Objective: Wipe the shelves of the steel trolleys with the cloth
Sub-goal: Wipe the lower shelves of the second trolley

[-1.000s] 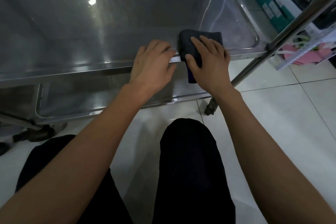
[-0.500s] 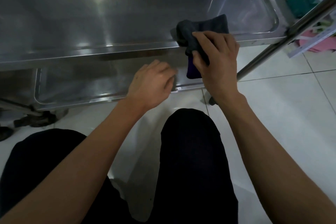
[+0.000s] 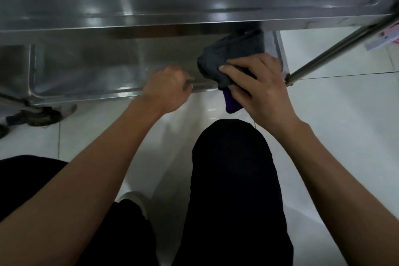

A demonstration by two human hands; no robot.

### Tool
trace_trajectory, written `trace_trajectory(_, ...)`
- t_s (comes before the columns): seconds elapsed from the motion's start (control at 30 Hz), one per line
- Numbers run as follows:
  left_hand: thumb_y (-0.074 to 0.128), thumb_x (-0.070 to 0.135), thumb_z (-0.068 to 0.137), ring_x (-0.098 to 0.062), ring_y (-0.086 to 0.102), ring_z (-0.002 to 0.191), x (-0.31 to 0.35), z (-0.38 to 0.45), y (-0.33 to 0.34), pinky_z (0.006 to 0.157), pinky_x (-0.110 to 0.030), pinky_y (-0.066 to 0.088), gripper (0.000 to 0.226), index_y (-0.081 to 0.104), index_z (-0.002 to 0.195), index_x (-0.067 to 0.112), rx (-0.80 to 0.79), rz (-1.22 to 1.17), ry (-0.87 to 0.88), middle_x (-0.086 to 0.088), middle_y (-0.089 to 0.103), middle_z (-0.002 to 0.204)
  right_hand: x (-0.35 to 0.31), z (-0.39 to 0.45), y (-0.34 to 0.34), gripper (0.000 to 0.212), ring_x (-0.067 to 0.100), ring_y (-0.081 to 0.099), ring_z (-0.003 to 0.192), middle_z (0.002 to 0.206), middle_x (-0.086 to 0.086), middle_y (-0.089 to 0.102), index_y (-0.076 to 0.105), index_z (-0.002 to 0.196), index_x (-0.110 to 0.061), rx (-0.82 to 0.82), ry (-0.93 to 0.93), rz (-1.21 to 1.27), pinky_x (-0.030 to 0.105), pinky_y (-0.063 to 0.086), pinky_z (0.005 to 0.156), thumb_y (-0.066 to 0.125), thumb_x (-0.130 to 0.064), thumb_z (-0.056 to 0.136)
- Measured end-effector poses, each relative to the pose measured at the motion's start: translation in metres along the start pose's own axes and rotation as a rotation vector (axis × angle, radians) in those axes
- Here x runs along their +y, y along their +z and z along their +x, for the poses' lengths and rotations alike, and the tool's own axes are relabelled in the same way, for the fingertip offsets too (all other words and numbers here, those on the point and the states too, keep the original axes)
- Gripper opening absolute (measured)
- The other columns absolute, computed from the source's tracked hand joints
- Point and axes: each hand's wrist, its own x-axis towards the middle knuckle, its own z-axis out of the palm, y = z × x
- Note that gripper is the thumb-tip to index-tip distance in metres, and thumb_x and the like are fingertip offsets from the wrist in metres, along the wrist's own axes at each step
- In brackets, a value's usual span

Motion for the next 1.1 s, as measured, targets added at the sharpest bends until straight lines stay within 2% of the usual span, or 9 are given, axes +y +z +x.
trace_trajectory(0.17, 0.05, 0.03, 0.096, -0.037, 0.062, 0.104, -0.03, -0.004, 0.001, 0.089, -0.045, 0.053, 0.029, 0.073, 0.114, 0.023, -0.117, 0.031, -0.045, -0.013, 0.068, 0.115, 0.009, 0.029, 0.048, 0.036, 0.035, 0.054, 0.113, 0.127, 0.011, 0.062, 0.063, 0.132, -0.011, -0.241, -0.059, 0.09, 0.046, 0.046, 0.091, 0.059, -0.013, 0.096)
trace_trajectory(0.33, 0.052, 0.032, 0.096, -0.036, 0.06, 0.111, -0.071, -0.009, -0.016, 0.093, -0.049, 0.052, 0.032, 0.068, 0.121, 0.02, -0.173, 0.195, -0.097, -0.013, 0.064, 0.124, 0.01, 0.066, 0.1, 0.039, 0.029, 0.047, 0.122, 0.134, 0.008, 0.058, 0.057, 0.138, -0.016, -0.45, -0.03, 0.133, 0.04, 0.043, 0.097, 0.054, -0.018, 0.099)
trace_trajectory(0.5, 0.051, 0.033, 0.096, -0.036, 0.059, 0.115, -0.105, -0.023, -0.02, 0.093, -0.045, 0.051, 0.035, 0.063, 0.128, 0.023, -0.215, 0.258, -0.085, -0.011, 0.061, 0.128, -0.004, 0.103, 0.141, 0.038, 0.031, 0.053, 0.117, 0.129, 0.011, 0.06, 0.057, 0.137, -0.019, -0.604, 0.0, 0.18, 0.041, 0.044, 0.096, 0.051, -0.019, 0.099)
trace_trajectory(0.63, 0.051, 0.033, 0.096, -0.037, 0.057, 0.117, -0.142, -0.04, -0.009, 0.097, -0.049, 0.049, 0.039, 0.06, 0.132, 0.023, -0.185, 0.205, -0.145, -0.011, 0.059, 0.132, -0.027, 0.122, 0.173, 0.027, 0.032, 0.053, 0.109, 0.117, 0.012, 0.06, 0.06, 0.124, -0.021, -0.605, 0.063, 0.203, 0.036, 0.041, 0.081, 0.049, -0.021, 0.1)
trace_trajectory(0.73, 0.052, 0.032, 0.096, -0.036, 0.056, 0.118, -0.169, -0.052, 0.01, 0.098, -0.049, 0.048, 0.039, 0.06, 0.133, 0.021, -0.13, 0.152, -0.211, -0.011, 0.06, 0.132, -0.053, 0.125, 0.206, 0.029, 0.032, 0.05, 0.113, 0.119, 0.011, 0.059, 0.058, 0.129, -0.02, -0.53, 0.173, 0.195, 0.033, 0.037, 0.078, 0.049, -0.023, 0.101)
trace_trajectory(0.8, 0.052, 0.032, 0.096, -0.034, 0.054, 0.121, -0.185, -0.063, 0.024, 0.1, -0.051, 0.046, 0.042, 0.057, 0.136, 0.02, -0.086, 0.134, -0.239, -0.01, 0.058, 0.135, -0.073, 0.122, 0.23, 0.036, 0.031, 0.049, 0.119, 0.128, 0.011, 0.058, 0.053, 0.137, -0.019, -0.516, 0.247, 0.233, 0.035, 0.042, 0.085, 0.047, -0.027, 0.103)
trace_trajectory(0.83, 0.053, 0.032, 0.096, -0.033, 0.051, 0.124, -0.193, -0.068, 0.031, 0.101, -0.051, 0.045, 0.044, 0.055, 0.138, 0.021, -0.062, 0.122, -0.245, -0.009, 0.057, 0.137, -0.082, 0.118, 0.241, 0.04, 0.031, 0.045, 0.126, 0.137, 0.011, 0.054, 0.049, 0.142, -0.018, -0.538, 0.27, 0.248, 0.037, 0.042, 0.095, 0.044, -0.03, 0.104)
trace_trajectory(0.93, 0.056, 0.031, 0.095, -0.031, 0.044, 0.132, -0.214, -0.083, 0.049, 0.103, -0.051, 0.039, 0.047, 0.052, 0.141, 0.022, 0.025, 0.094, -0.261, -0.006, 0.054, 0.141, -0.097, 0.097, 0.266, 0.051, 0.026, 0.027, 0.146, 0.16, 0.008, 0.031, 0.031, 0.155, -0.018, -0.583, 0.277, 0.183, 0.042, 0.026, 0.117, 0.036, -0.033, 0.107)
trace_trajectory(1.1, 0.06, 0.03, 0.092, -0.034, 0.035, 0.141, -0.238, -0.103, 0.067, 0.105, -0.058, 0.037, 0.055, 0.047, 0.144, 0.019, 0.15, 0.13, -0.293, -0.01, 0.045, 0.149, -0.095, 0.075, 0.282, 0.056, 0.024, 0.002, 0.154, 0.167, 0.006, 0.009, 0.01, 0.16, -0.017, -0.574, 0.146, 0.055, 0.044, 0.002, 0.124, 0.028, -0.031, 0.108)
